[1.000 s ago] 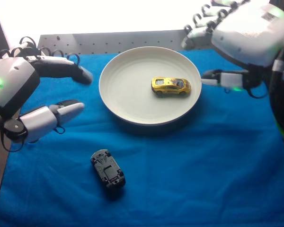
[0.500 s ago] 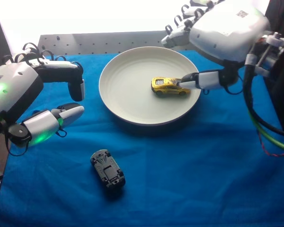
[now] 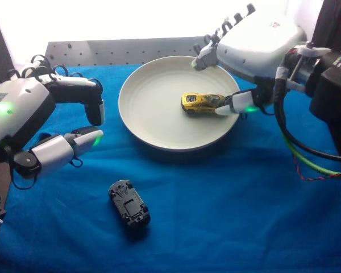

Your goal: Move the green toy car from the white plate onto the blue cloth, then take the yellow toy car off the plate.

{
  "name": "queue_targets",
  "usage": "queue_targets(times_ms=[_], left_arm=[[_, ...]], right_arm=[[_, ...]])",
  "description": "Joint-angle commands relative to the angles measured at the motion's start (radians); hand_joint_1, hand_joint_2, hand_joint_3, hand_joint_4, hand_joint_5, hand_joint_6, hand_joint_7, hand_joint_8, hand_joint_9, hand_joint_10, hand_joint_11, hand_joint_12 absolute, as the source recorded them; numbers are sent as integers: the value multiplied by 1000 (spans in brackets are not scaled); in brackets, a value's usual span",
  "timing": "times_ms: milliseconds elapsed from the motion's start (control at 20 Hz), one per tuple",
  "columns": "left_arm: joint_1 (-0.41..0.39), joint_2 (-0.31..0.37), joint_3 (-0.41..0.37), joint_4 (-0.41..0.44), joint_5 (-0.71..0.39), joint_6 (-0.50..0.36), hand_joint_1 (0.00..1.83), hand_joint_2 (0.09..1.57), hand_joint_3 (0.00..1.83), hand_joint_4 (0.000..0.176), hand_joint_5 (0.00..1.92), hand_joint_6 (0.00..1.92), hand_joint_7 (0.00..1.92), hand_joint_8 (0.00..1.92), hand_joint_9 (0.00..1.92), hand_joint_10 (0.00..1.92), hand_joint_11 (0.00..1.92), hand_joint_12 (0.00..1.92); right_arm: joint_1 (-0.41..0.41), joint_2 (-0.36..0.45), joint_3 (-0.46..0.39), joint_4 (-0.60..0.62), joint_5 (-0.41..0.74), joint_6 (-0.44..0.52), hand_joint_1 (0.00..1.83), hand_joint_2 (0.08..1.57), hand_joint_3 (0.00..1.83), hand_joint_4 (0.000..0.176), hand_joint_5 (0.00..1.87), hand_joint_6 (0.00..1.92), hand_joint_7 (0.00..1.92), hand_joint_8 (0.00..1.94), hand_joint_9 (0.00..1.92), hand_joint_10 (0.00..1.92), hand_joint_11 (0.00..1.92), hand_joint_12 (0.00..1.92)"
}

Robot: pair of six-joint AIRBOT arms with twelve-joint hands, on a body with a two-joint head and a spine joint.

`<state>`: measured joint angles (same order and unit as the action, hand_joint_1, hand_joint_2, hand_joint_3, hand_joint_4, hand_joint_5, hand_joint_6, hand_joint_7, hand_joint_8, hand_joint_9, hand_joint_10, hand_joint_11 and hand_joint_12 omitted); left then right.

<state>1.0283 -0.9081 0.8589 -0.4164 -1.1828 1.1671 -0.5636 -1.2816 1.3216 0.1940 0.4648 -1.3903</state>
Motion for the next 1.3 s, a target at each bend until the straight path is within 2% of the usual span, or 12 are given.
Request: queue_targets(times_ms=[0,100,250,300,450,550,700,750,800,1000,1050,1250], left_arm=[[-7,-3,2,25,-114,-2,910,1216,0,176,761,1304,789,11,505,482,3,1371],[-7,-3,2,25,-113,-3,913,1215,0,176,764,1300,790,11,499,495,21,1424],[-7,-4,2,25,-113,-3,911,1216,0,176,762,1302,788,9,498,501,61,1433],[-7,-4,2,25,-114,-3,906,1220,1,176,754,1315,782,6,489,504,55,1435],[-7,-4,2,25,-116,-3,917,1209,0,176,776,1282,811,16,515,538,77,1448],[-7,-4,2,25,-116,-3,919,1208,0,176,778,1278,809,15,509,537,65,1444],[-7,-5,1,25,-116,-3,904,1220,2,176,753,1315,795,7,500,518,61,1415],[-7,-5,1,25,-117,-3,906,1219,0,176,756,1312,798,7,507,523,61,1431],[-7,-5,1,25,-117,-3,906,1219,0,176,755,1312,797,7,496,518,43,1423],[-7,-6,1,25,-119,-4,891,1232,0,176,734,1343,777,4,497,468,52,1376],[-7,-6,1,25,-119,-5,896,1229,0,176,740,1334,776,4,499,464,47,1395],[-7,-6,1,25,-121,-8,900,1224,0,176,748,1323,783,3,482,526,59,1466]], right_arm=[[20,-7,7,-6,96,-3,984,915,2,0,767,19,711,1599,812,1841,851,1921],[20,-17,15,-6,88,-3,972,914,1,0,783,23,622,1420,669,1684,657,1921],[20,-27,22,-6,83,-3,1015,931,3,0,789,25,649,1601,750,1861,821,1921],[20,-31,26,-6,81,-3,1031,935,3,0,789,23,610,1549,689,1800,718,1921],[21,-41,35,-5,76,-3,1058,953,3,0,802,23,693,1638,791,1884,862,1921],[22,-50,42,-5,72,-3,1076,963,2,0,818,24,655,1562,740,1825,783,1921],[24,-61,54,-5,62,-3,1063,966,0,0,807,11,627,1240,656,1549,585,1851],[25,-64,58,-5,59,-3,1071,965,0,0,806,9,644,1255,667,1576,602,1888],[26,-67,61,-5,56,-3,1082,958,0,0,825,14,691,1464,759,1754,767,1914],[27,-79,71,-5,48,-3,1061,945,0,0,856,16,721,1586,813,1831,885,1921],[27,-80,72,-5,46,-3,1054,953,1,0,851,12,688,1529,779,1796,848,1921],[27,-85,76,-6,35,-3,1079,957,0,0,893,21,843,1834,1009,1920,1116,1921]])
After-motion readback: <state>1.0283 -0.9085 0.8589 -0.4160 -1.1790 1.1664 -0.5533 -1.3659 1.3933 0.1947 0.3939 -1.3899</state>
